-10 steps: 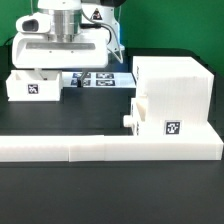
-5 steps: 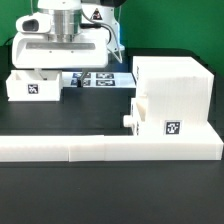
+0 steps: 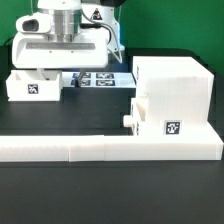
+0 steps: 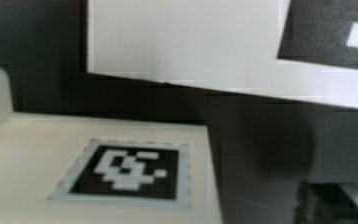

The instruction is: Assemble drawer

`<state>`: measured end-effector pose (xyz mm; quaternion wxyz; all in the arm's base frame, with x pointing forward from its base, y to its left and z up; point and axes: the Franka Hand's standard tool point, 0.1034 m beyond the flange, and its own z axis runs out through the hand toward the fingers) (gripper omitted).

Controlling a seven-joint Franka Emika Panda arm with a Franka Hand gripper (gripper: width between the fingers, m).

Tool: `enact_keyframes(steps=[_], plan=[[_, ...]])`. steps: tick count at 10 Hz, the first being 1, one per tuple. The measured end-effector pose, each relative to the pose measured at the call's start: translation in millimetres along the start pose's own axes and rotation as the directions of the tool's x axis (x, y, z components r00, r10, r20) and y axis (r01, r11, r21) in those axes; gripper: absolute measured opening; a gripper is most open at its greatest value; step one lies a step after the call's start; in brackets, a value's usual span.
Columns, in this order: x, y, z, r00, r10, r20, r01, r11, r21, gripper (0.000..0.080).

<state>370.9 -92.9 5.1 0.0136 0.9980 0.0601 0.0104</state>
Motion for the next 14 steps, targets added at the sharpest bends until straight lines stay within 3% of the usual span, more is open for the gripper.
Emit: enact_keyframes(steps=[2, 3, 4, 11, 12, 14], plan=[[0.0, 0.0, 0.0, 1.0, 0.0, 0.0, 0.0, 1.0, 0.0, 0.0225], [0.0, 0.0, 0.0, 1.0, 0.0, 0.0, 0.0, 1.0, 0.0, 0.0225], [0.2, 0.0, 0.0, 1.0, -0.001, 0.0, 0.001, 1.0, 0.0, 0.0066], [0.9, -0.8, -0.2, 1.0, -0.004, -0.001, 0.004, 1.0, 0.0, 0.0042], [11.2, -10.2, -6.1, 0.998, -0.053, -0.017, 0.052, 0.999, -0.001, 0.0042], [37.8, -20.0, -19.9, 0.992, -0.125, -0.008, 0.125, 0.992, 0.02, 0.0042]])
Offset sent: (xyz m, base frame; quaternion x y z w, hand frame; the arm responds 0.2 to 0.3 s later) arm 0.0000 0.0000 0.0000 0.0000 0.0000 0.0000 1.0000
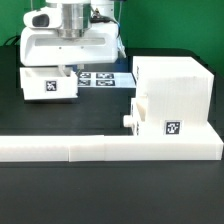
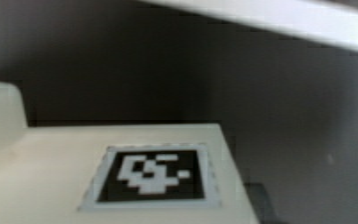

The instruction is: Assemble drawer

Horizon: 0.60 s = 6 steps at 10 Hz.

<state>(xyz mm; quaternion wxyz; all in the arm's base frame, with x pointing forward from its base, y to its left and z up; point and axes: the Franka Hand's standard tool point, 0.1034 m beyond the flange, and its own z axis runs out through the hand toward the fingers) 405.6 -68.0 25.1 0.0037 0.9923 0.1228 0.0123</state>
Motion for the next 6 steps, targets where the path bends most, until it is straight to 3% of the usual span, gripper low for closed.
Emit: enact_keyframes(steps=[2, 3, 6], plan=[[29.6, -2.5, -10.7, 1.0, -0.025, 0.007, 0.025, 0.999, 0.021, 0.0042], [36.7, -4.3, -12.9, 0.999, -0.034, 0.003, 0.034, 0.999, 0.023, 0.0042], [33.3, -4.0, -10.7, 0.999, -0.046, 0.006, 0.046, 0.999, 0.023, 0.0042]])
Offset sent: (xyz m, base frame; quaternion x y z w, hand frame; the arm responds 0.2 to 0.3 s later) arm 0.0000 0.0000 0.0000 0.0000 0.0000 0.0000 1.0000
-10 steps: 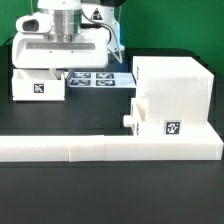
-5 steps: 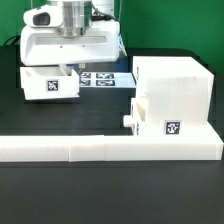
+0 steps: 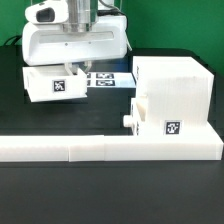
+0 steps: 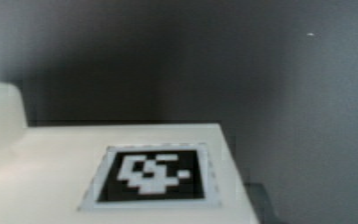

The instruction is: Assemble drawer

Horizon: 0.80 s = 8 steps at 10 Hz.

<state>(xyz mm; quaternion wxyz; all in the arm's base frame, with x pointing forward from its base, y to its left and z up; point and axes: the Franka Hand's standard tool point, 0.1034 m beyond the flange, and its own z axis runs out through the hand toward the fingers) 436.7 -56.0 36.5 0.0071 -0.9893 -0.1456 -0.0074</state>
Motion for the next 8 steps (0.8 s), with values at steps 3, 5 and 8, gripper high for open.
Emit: enact_keyframes(steps=[3, 5, 8], plan=[[7.8, 1.3, 1.3, 0.971, -0.238, 0.016, 0.238, 0.971, 0.012, 0.0042], [27.0, 2.4, -2.2, 0.926, -0.377, 0.025, 0.377, 0.926, 0.033, 0.0042], [40.8, 6.0, -6.4, 0.806, -0.59, 0.046, 0.589, 0.807, 0.04, 0.0042]])
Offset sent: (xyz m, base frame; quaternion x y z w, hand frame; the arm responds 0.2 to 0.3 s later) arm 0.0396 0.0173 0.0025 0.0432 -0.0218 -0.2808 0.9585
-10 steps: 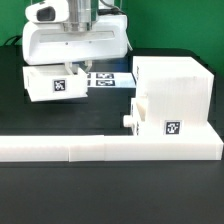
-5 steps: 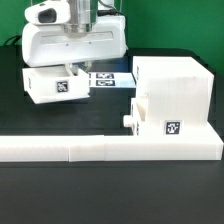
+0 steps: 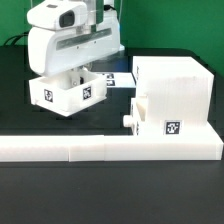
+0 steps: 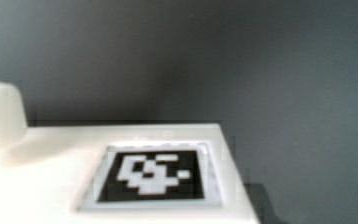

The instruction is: Assemble drawer

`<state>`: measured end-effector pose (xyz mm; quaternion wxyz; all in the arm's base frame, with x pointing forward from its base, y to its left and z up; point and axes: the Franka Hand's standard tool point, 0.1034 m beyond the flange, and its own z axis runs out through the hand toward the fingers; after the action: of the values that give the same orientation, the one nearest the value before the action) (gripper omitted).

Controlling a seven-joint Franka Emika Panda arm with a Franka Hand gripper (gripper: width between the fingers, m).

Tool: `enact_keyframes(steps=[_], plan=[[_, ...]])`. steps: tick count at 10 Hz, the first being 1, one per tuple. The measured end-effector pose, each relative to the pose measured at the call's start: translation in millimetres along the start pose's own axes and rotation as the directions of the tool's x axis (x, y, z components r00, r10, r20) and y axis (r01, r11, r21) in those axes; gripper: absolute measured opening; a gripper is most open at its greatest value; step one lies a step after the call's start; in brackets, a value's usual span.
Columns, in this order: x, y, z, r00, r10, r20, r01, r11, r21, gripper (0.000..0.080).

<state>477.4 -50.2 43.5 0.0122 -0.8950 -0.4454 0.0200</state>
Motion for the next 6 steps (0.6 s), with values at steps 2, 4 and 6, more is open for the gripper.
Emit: enact_keyframes(steps=[2, 4, 6], plan=[[-1.8, 0.8, 0.2, 0.99, -0.142, 0.006, 0.142, 0.99, -0.001, 0.0042], [-4.1, 3.5, -0.4, 0.951, -0.31, 0.015, 0.31, 0.951, -0.002, 0.0042], [1.4, 15.4, -8.3, 0.868, -0.495, 0.032, 0.495, 0.869, 0.003, 0.0042]])
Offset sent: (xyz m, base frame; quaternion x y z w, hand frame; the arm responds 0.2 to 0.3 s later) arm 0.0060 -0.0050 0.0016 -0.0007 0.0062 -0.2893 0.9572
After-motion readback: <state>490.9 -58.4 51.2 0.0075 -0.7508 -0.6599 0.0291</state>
